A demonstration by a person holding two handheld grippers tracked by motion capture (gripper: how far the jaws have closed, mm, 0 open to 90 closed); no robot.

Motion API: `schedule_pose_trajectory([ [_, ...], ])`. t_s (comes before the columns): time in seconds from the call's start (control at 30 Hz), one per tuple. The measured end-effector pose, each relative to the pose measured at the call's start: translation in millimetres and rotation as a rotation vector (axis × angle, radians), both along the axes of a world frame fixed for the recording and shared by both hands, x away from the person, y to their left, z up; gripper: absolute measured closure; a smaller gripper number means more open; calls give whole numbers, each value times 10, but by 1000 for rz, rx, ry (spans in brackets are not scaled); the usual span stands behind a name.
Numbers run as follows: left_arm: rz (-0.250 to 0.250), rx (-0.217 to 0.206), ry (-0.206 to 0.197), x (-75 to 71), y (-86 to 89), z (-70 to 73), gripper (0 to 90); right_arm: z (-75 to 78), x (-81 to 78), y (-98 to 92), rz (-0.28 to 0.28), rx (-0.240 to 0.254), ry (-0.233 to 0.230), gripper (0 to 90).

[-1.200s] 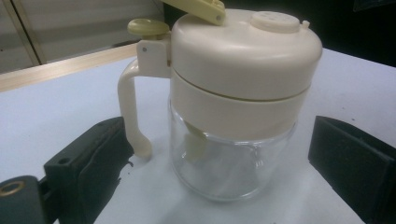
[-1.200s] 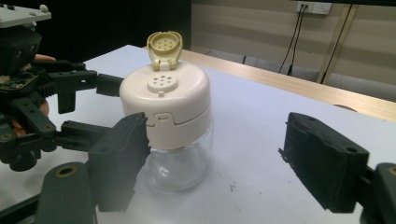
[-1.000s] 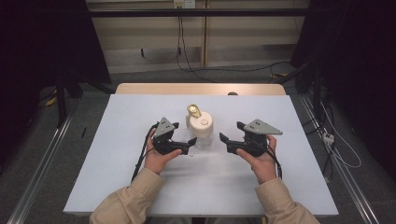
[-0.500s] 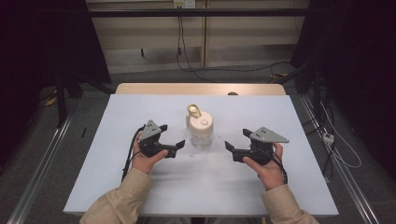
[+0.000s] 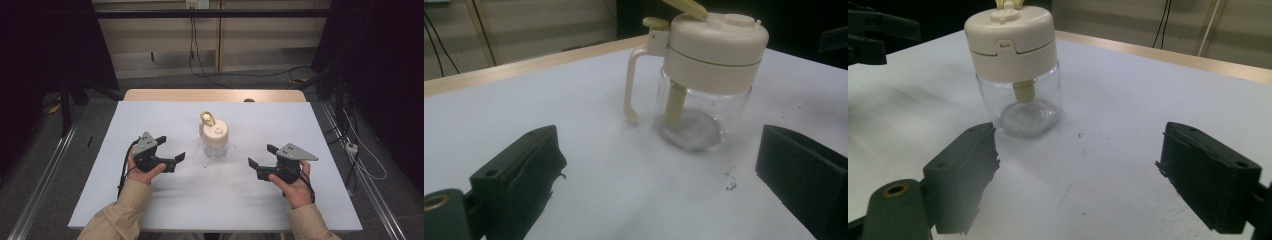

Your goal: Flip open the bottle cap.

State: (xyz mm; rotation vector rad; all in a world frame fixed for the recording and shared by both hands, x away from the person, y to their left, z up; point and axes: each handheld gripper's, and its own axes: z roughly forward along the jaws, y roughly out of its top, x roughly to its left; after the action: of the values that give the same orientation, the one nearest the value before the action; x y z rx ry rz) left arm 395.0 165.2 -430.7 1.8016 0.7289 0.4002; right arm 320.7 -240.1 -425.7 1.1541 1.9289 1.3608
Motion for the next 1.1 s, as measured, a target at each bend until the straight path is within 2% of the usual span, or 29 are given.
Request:
schedule_pose_trajectory([
  [0.27, 8, 8, 1, -97, 160, 0, 41, -68, -53, -53, -8, 4, 13, 143],
  [0.53, 15, 19, 6, -136, 279, -24, 41, -95, -103, -114, -16, -2, 13, 144],
  [0.67, 17, 5, 11, -159, 315, -28, 42, -115, -127, -138, -14, -9, 18, 145],
  [1.1, 26, 15, 12, -212, 429, -48, 44, -152, -175, -188, -16, -21, 20, 145],
])
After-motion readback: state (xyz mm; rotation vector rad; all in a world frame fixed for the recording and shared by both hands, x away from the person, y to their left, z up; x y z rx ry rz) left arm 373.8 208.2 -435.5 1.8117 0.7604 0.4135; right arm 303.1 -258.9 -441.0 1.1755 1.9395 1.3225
